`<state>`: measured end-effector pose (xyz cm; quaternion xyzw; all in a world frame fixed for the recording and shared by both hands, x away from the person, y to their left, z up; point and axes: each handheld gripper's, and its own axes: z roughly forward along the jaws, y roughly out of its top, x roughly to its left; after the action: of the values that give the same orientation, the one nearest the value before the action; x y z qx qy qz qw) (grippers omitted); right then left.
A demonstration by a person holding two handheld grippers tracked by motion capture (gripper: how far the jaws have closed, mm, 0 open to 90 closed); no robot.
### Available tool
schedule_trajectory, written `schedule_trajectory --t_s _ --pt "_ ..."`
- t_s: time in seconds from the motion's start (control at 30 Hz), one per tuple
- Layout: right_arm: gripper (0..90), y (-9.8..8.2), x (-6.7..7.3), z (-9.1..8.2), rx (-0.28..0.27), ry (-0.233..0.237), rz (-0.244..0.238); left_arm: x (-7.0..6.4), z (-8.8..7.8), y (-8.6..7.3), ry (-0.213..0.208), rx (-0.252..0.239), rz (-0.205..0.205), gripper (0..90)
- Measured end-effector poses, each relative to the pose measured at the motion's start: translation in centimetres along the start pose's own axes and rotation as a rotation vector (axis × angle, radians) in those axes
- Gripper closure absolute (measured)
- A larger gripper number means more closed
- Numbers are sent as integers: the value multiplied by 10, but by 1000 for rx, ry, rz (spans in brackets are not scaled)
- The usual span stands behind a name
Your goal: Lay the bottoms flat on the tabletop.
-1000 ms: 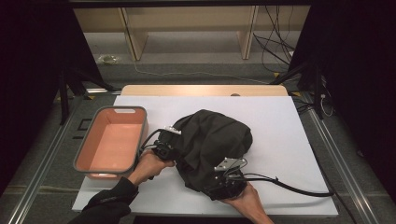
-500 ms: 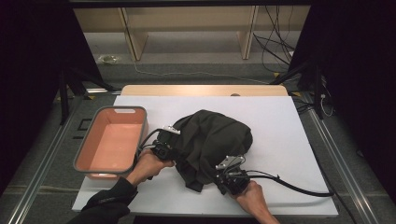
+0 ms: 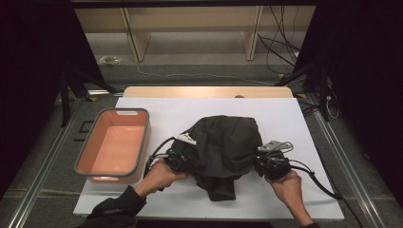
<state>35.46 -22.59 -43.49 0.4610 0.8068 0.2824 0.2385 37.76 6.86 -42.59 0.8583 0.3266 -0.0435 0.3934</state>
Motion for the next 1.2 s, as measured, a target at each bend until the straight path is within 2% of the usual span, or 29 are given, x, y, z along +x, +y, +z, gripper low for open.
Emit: schedule_trajectory --t_s 0.1,0.17,0.27,0.33,0.4,0.5,0.57,0.63,0.73,0.77,0.87,1.07,1.1,1.17,1.2 --pt "861 -2 -14 -1 0 -31 37 -9 8 0 -41 12 9 830" --pt "860 -4 -23 0 13 -40 53 -11 11 0 -42 26 29 824" --pt "857 -7 -26 3 33 -30 67 -2 9 -1 -44 24 4 807" --pt "847 -7 -23 4 37 -11 60 4 4 -1 -46 18 -6 756" --pt "774 -6 -21 3 36 18 64 9 -4 1 -42 0 -11 681" --pt "563 -6 -22 1 36 67 88 17 -19 6 -26 -45 -28 567" --pt "440 -5 -22 -2 19 85 106 26 -30 9 25 -79 -39 516" --pt "341 -3 -21 -8 -10 113 129 36 -38 9 94 -96 -60 471" --pt "263 2 -19 -18 -81 142 127 53 -44 7 154 -118 -118 406" --pt "242 3 -19 -21 -102 152 132 57 -46 7 170 -121 -124 391" --pt "211 8 -17 -25 -142 168 146 67 -46 7 214 -136 -166 329" --pt "177 15 -16 -18 -141 180 179 80 -30 8 255 -111 -215 245" --pt "173 17 -16 -16 -143 186 189 82 -27 9 266 -100 -214 235" --pt "170 20 -13 -15 -142 175 179 88 -20 9 289 -91 -206 214" --pt "170 22 -12 -14 -142 176 172 92 -16 9 288 -91 -220 210"
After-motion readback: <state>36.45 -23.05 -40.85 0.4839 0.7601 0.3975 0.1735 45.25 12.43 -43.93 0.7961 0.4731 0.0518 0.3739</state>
